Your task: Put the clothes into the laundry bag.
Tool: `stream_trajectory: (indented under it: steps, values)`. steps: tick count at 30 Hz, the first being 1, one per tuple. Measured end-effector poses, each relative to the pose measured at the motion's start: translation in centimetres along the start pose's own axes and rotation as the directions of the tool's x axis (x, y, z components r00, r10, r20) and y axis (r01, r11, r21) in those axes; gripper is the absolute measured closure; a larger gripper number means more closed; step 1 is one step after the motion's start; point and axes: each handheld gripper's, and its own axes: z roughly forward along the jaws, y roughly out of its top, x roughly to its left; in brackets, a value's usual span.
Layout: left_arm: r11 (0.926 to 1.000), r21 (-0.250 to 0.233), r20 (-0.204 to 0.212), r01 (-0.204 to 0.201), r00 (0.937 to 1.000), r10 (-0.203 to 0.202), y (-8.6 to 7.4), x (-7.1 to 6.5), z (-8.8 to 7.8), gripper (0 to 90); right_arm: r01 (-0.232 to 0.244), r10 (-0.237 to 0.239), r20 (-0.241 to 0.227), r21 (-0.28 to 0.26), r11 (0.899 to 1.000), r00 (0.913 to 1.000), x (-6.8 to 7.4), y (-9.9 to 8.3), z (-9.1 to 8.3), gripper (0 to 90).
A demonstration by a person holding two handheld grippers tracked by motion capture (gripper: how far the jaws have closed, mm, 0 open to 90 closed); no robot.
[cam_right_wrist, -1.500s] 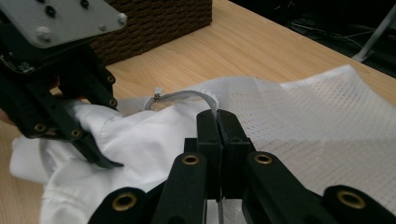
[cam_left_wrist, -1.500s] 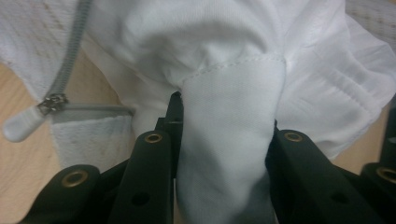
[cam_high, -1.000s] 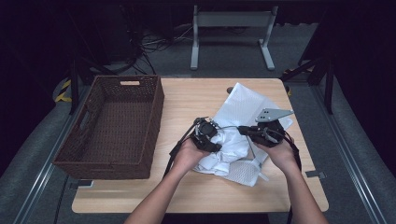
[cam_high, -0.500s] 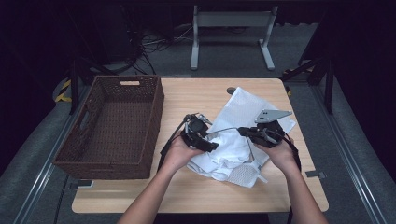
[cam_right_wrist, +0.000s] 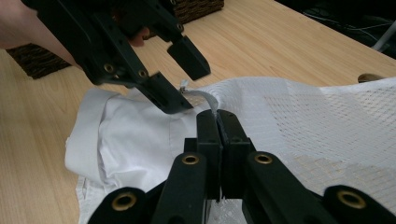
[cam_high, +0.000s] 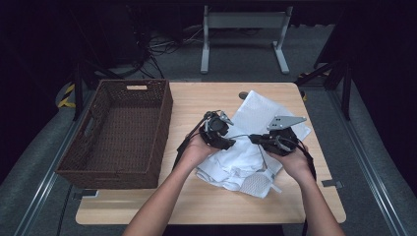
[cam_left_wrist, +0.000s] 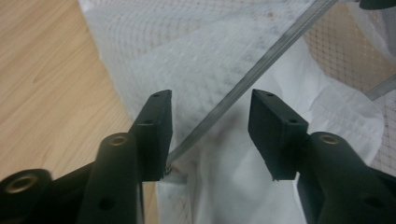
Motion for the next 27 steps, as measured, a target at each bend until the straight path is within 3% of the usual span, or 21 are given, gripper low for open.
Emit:
stream_trajectory:
  steps: [2,5,7,10,15,19,27]
  values:
    - [0.9998,-0.012,-0.001,-0.015,0.9999,0.015,0.3,-0.1,0.3,61.0,0.0,0.0,-0.001,-0.005,1.0,1.0,0.0,0.0,-0.1,88.6]
    - [0.9996,-0.026,0.018,-0.005,0.9998,0.006,0.4,0.1,0.3,79.5,0.001,-0.001,0.0,-0.005,1.0,1.0,0.0,0.0,-0.2,88.5]
    - [0.9997,-0.024,0.031,-0.005,0.9995,0.006,0.4,0.2,0.1,86.8,0.001,-0.001,-0.001,-0.005,1.0,1.0,0.0,0.0,-0.2,88.5]
    - [0.9997,-0.014,0.055,0.02,0.9983,-0.02,0.2,0.4,-0.2,88.6,0.005,-0.005,-0.006,-0.001,1.0,1.0,0.1,0.0,0.0,88.2]
    - [0.9979,-0.018,0.051,0.062,0.9968,-0.061,-0.1,1.0,-1.0,88.8,0.005,-0.005,-0.003,0.011,1.0,1.0,0.2,-0.2,0.3,85.5]
    - [0.9955,-0.025,0.049,0.091,0.9947,-0.09,-0.5,1.5,-1.6,88.8,0.009,-0.009,0.006,0.053,0.999,0.9999,0.3,-0.8,0.9,80.1]
    - [0.9944,-0.025,0.053,0.103,0.9935,-0.101,-0.8,1.7,-2.0,88.8,0.009,-0.014,0.036,0.143,0.99,0.9993,1.3,-3.2,1.2,67.3]
